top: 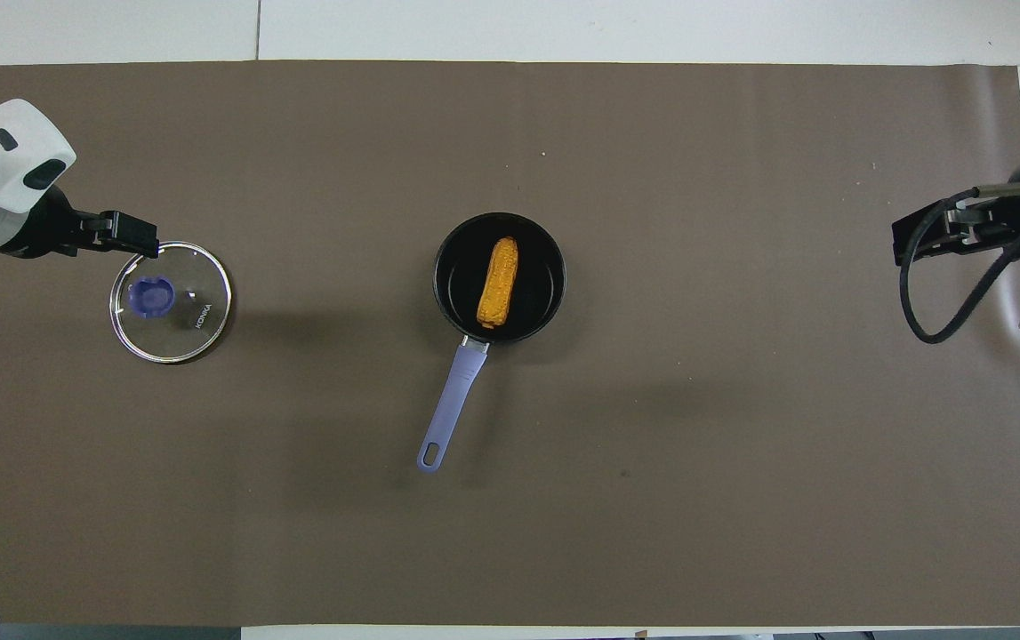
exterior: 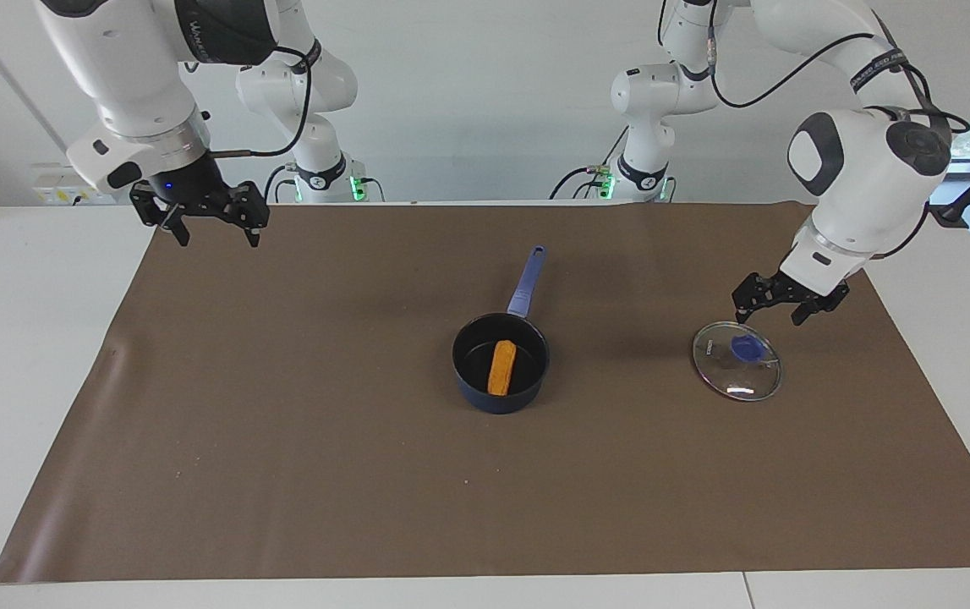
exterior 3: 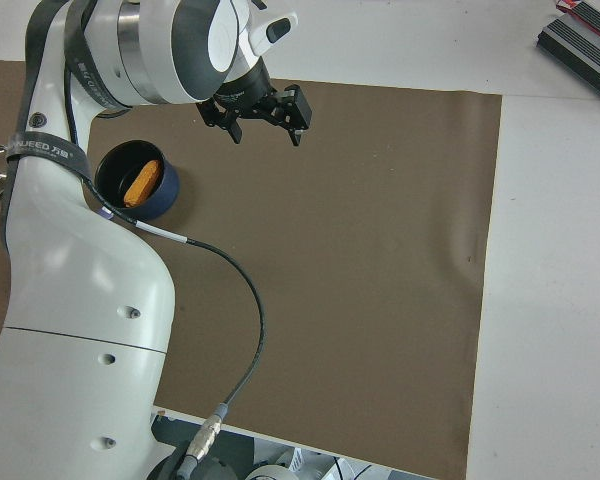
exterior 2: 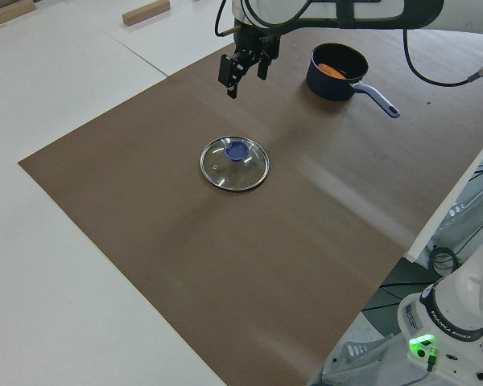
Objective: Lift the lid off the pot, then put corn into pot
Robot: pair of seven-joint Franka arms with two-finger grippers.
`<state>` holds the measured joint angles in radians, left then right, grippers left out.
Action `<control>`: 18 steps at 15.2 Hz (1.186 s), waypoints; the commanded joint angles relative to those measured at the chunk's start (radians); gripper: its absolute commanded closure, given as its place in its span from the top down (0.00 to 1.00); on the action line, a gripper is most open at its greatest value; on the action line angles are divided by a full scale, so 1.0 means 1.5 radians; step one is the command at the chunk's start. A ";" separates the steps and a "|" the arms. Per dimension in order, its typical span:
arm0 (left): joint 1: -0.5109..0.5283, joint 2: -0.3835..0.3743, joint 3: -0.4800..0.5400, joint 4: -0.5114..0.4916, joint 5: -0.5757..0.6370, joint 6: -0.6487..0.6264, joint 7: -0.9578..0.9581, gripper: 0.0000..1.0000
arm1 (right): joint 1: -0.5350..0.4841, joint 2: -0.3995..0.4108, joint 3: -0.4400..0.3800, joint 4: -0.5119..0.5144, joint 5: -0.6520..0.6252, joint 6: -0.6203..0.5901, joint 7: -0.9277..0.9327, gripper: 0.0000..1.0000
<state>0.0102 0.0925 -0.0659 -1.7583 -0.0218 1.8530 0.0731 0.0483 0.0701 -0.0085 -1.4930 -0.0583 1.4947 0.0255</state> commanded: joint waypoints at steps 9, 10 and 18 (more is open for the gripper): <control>-0.057 -0.112 0.033 -0.017 0.012 -0.152 -0.088 1.00 | -0.039 -0.093 0.003 -0.105 0.000 0.003 -0.042 1.00; -0.059 -0.092 0.040 -0.011 0.012 -0.155 -0.087 1.00 | -0.039 -0.092 0.002 -0.105 0.000 0.007 -0.042 1.00; -0.068 -0.071 0.020 0.099 0.060 -0.254 -0.028 1.00 | -0.037 -0.072 -0.007 -0.094 0.004 0.011 -0.045 1.00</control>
<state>-0.0717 -0.0216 -0.0365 -1.6002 0.0438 1.4701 -0.0072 0.0041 -0.0398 -0.0138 -1.6232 -0.0590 1.4969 -0.0096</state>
